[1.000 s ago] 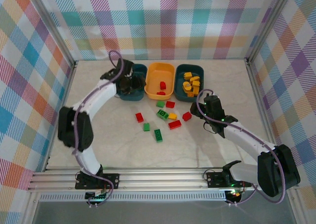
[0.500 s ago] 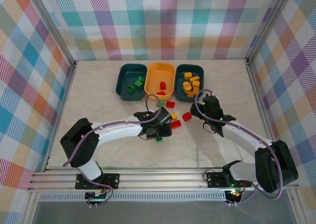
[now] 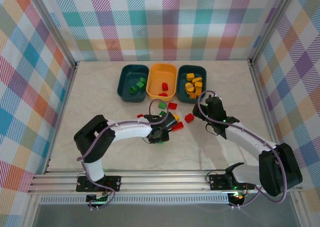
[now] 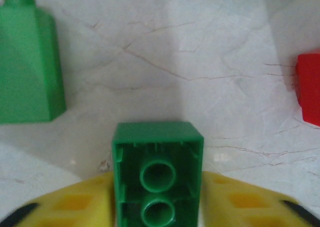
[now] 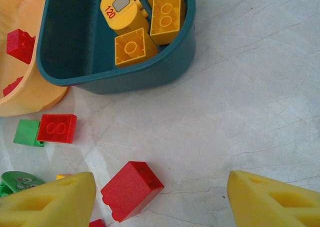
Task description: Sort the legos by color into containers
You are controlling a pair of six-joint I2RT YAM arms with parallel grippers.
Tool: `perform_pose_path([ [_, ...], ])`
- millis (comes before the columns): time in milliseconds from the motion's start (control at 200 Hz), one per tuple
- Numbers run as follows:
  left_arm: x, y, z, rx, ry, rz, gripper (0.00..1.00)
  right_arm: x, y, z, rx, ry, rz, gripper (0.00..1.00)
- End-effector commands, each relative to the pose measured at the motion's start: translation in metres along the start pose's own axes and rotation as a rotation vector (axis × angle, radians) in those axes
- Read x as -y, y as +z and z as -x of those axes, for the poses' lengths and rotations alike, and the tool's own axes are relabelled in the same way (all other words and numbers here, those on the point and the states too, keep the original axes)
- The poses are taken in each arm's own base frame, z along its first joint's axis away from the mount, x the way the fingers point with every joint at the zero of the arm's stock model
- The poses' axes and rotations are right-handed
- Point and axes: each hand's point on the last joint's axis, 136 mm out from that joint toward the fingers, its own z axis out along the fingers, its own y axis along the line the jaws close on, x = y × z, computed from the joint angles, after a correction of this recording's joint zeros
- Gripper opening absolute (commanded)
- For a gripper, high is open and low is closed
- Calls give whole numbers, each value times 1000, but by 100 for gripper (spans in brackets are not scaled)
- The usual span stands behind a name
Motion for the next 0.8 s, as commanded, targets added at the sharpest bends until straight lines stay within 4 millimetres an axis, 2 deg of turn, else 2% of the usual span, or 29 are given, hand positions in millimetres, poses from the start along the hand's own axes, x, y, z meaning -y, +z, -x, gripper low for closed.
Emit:
perform_pose_path([
  [0,8,-5,12,46,41,3,32,-2,-6,6,26,11,14,70],
  [135,11,-33,31,128,86,-3,28,-3,-7,6,26,11,17,70],
  [265,5,-80,68,264,135,23,28,-4,-6,5,23,15,23,70],
  [335,-12,-104,100,337,112,43,28,-5,-5,5,19,15,29,70],
  [455,-52,-121,159,401,-23,10,27,-5,-4,3,12,18,30,70],
  [580,-94,-112,226,410,-216,-23,26,-7,-4,3,9,21,41,70],
  [700,-108,-78,272,347,-291,-36,23,-7,-4,3,8,20,39,70],
  [795,-111,-47,299,283,-318,-42,21,-9,-5,3,6,21,46,70],
])
